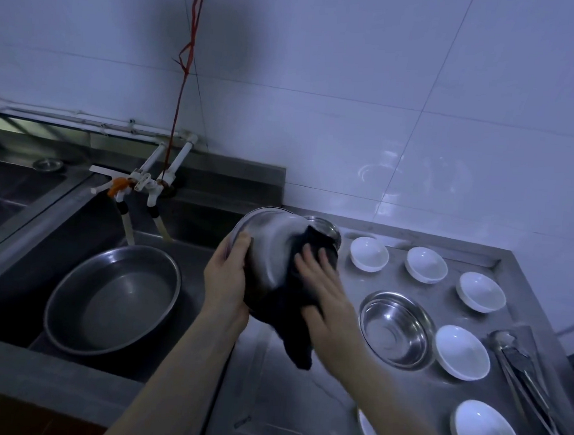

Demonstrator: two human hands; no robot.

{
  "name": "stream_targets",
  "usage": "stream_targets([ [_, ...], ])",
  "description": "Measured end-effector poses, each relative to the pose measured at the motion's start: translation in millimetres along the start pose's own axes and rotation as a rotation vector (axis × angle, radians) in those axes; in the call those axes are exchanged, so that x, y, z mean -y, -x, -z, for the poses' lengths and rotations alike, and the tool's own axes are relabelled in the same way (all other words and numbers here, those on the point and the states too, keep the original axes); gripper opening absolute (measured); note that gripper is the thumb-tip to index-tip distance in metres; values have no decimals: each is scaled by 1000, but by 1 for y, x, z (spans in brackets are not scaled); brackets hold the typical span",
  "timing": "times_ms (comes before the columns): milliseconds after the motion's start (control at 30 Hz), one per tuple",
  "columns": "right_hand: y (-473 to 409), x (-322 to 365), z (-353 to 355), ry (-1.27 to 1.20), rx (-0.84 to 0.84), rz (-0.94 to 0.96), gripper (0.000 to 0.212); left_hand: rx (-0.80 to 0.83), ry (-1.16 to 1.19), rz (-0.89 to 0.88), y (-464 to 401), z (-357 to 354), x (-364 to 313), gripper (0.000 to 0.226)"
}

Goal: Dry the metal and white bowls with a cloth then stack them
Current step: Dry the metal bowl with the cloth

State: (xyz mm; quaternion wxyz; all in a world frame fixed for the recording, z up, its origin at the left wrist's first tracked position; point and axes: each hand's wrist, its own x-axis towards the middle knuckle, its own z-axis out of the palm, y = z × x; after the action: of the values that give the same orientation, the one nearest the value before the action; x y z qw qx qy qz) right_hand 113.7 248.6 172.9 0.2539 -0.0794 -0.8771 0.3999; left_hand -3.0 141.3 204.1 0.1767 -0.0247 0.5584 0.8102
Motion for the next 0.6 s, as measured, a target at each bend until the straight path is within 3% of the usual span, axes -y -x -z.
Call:
stream_targets([
  [67, 3, 6, -13, 24, 57, 57, 70, 10, -27, 3, 2, 0, 0, 20],
  [167, -26, 8, -11, -44, 15, 18, 68, 21, -59, -9, 4, -1, -3, 22],
  [333, -63, -13, 13, -318, -115, -278, 57, 88, -134, -13, 14, -5, 4, 19],
  [400, -58, -8, 15, -197, -126, -190, 54, 118, -61, 81, 15, -8, 2, 32],
  [500, -33, 12, -1, 87, 9, 127, 59, 201, 88, 231, 15, -14, -3, 67],
  [600, -26, 12, -8, 183, 110, 240, 55, 217, 128, 221, 13, -15, -1, 72],
])
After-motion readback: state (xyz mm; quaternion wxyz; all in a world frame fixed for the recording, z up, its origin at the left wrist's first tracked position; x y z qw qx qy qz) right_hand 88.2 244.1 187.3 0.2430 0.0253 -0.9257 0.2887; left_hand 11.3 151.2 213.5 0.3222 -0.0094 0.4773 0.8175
